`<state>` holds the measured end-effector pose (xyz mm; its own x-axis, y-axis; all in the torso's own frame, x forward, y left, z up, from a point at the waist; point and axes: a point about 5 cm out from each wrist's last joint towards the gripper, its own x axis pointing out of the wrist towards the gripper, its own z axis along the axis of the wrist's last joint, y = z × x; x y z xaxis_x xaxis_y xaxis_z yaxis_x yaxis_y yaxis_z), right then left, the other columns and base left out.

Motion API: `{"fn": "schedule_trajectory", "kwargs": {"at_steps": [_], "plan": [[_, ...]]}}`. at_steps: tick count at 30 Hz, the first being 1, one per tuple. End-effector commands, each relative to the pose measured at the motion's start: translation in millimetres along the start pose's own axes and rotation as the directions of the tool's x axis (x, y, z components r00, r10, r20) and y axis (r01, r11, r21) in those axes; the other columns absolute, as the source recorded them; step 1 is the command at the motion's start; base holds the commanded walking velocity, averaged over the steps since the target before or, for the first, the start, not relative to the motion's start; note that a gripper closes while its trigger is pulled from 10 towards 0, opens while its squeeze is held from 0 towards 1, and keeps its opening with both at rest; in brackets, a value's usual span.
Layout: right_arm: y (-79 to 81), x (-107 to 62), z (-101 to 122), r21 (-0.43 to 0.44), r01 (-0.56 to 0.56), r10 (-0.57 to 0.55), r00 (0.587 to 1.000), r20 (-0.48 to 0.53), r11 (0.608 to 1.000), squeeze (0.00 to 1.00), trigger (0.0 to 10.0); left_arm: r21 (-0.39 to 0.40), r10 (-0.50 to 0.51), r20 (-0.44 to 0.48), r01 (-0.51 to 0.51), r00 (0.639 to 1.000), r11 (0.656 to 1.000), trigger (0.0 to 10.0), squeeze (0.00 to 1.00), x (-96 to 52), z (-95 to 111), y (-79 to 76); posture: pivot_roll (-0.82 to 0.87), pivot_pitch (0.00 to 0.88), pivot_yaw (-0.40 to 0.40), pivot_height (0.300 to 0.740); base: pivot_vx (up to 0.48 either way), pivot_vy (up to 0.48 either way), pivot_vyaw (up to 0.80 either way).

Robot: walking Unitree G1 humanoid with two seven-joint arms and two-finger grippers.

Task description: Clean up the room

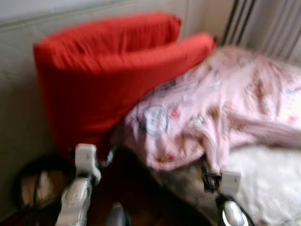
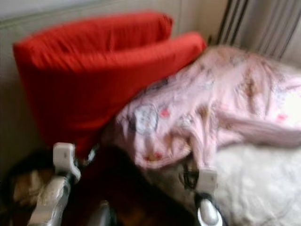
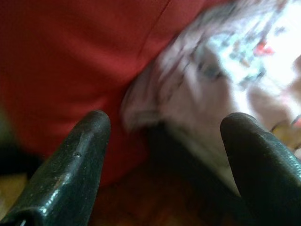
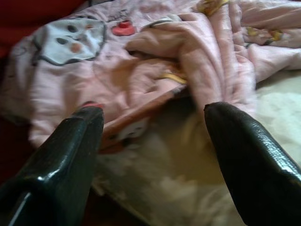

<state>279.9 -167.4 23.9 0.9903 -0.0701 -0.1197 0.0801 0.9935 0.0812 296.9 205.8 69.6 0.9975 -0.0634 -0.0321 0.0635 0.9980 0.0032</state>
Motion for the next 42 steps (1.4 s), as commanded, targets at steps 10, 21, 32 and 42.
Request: {"fn": "schedule_trajectory", "kwargs": {"at_steps": [10, 21, 32, 42], "plan": [[-0.8, -0.5, -2.7, 0.011, 0.006, -0.006, 1.0, -0.017, 1.0, 0.0, 10.0, 0.007, -0.017, 0.041, 0.017, 0.999, 1.0, 10.0, 0.0, 8.4, 13.3, -3.3, -0.03, 0.187, 0.013, 0.628, 0.0, 0.0, 0.0], [0.3, -0.3, -2.0, 0.012, 0.004, -0.004, 1.0, -0.01, 1.0, 0.0, 10.0, 0.009, -0.022, 0.039, 0.022, 0.999, 1.0, 10.0, 0.0, 8.7, 13.5, -4.0, -0.02, 0.187, 0.015, 0.628, 0.0, 0.0, -0.3], [2.9, -0.1, -1.6, -0.003, -0.014, 0.014, 1.0, -0.006, 1.0, 0.0, 10.0, 0.009, -0.023, 0.036, 0.023, 0.999, 1.0, 10.0, 0.0, 9.5, 13.6, -4.1, -0.02, 0.188, 0.018, 0.628, 0.0, 0.0, 0.0], [3.7, 0.4, -1.2, 0.0, -0.015, 0.015, 1.0, -0.004, 1.0, 0.0, 10.0, 0.01, -0.025, 0.032, 0.025, 0.999, 1.0, 10.0, 0.0, 10.5, 13.5, -4.4, -0.02, 0.185, 0.02, 0.628, 0.209, 0.0, 0.0]]}}
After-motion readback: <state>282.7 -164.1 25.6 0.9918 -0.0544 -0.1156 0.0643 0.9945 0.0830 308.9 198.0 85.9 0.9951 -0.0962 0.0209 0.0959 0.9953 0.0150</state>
